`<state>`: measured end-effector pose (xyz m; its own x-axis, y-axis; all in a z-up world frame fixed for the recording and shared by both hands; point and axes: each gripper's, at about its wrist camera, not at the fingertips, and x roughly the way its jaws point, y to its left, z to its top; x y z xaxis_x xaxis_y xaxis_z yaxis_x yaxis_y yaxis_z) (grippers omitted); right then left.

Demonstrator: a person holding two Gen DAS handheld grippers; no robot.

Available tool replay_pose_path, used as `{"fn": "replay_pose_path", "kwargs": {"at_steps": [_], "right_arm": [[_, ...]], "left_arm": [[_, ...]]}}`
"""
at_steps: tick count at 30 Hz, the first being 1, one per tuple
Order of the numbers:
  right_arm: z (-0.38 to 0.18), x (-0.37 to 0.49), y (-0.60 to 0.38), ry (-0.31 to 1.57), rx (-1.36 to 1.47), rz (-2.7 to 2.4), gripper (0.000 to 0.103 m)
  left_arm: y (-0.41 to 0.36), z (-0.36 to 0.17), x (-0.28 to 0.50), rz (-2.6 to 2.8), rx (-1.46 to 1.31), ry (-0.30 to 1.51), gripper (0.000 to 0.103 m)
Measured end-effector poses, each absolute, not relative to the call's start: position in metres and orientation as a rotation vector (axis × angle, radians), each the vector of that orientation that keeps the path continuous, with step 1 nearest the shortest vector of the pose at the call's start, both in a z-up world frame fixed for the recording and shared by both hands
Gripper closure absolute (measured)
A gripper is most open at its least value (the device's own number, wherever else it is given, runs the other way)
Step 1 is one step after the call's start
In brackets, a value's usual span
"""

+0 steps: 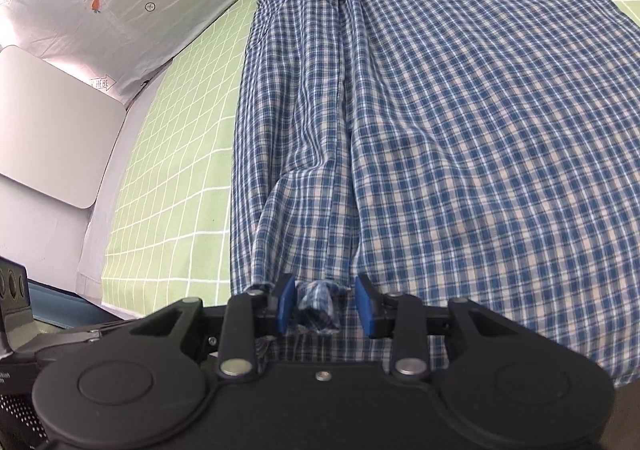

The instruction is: Fold clothes

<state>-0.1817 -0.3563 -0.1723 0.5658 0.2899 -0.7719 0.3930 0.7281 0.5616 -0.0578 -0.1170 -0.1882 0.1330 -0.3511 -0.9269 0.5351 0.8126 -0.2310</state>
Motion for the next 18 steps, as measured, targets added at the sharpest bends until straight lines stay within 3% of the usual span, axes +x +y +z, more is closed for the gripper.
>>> {"fn": "replay_pose_path", "kwargs": {"at_steps": [2,5,12,18], "right_arm": [[-0.176,-0.184,-0.355,0.999,0.812,-0.068,0.076],[-0.176,-0.191,-0.352,0.983,0.852,-0.108,0.076],[-0.168,-0.217,-0.352,0.901,0.981,-0.248,0.062],[-0.173,-0.224,-0.348,0.87,1.086,-0.281,0.064]], "left_arm": [[-0.117,-0.19,-0.061,-0.654,0.175,1.29,0.048],[-0.114,-0.188,-0.058,-0.692,0.171,1.31,0.051],[-0.104,-0.184,-0.054,-0.785,0.151,1.345,0.054],[-0.107,-0.187,-0.056,-0.827,0.194,1.338,0.057]]}}
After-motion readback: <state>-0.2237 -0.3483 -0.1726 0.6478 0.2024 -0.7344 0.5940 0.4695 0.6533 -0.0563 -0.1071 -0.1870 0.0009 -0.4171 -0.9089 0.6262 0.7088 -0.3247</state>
